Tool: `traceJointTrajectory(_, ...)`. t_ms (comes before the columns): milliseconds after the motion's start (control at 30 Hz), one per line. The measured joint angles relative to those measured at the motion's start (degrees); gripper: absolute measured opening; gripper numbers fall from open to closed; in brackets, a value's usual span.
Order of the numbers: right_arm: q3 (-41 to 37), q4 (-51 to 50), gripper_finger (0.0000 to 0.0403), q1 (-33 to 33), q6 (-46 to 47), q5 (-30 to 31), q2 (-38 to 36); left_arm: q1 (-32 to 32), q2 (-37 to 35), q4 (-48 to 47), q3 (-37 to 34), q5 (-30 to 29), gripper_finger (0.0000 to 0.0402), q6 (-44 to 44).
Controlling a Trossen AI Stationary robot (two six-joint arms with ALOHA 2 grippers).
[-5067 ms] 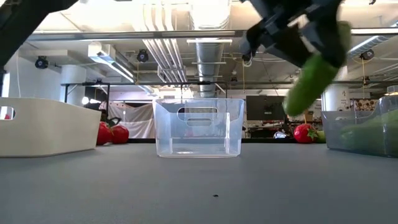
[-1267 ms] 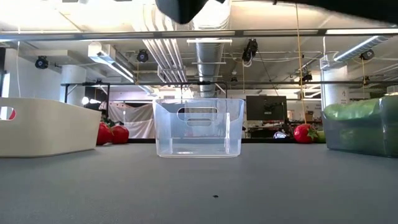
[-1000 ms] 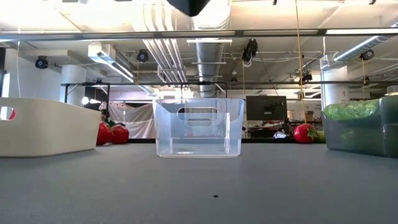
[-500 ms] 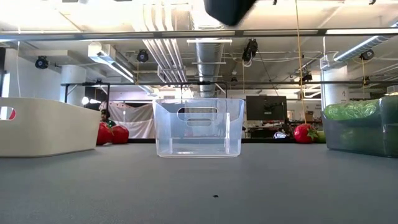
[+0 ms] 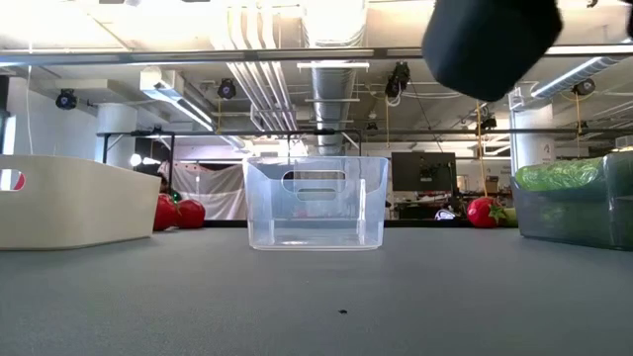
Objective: Sort produce into baskets
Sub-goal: Put the red tomato into the transparent bin
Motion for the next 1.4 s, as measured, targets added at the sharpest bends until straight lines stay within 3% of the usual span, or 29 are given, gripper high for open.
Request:
traceJointTrajectory(467, -7.9, 7.2, 0.0305, -1.6, -3.8, -1.0, -0.3, 0.2, 0.1, -0.4, 0.0, 0.2, 0.0194, 1.1)
traceJointTrajectory(767, -11.3, 11.3, 0.0285, -1.8, -5.7, -1.4, -0.3, 0.1, -1.1, -10.8, 0.8, -1.4, 0.0194, -2.2)
traceJointTrajectory(1133, -13.1, 11.0, 0.0367, -3.0, -5.5, -2.0, 0.8, 0.5, -1.3, -13.4, 1.1, -1.5, 0.0194, -2.6)
traceJointTrajectory(1400, -14.2, 11.4, 0.0341, -3.5, -5.0, -1.4, 0.3, 0.8, -1.3, -15.0, 1.1, -2.7, 0.0194, -2.2)
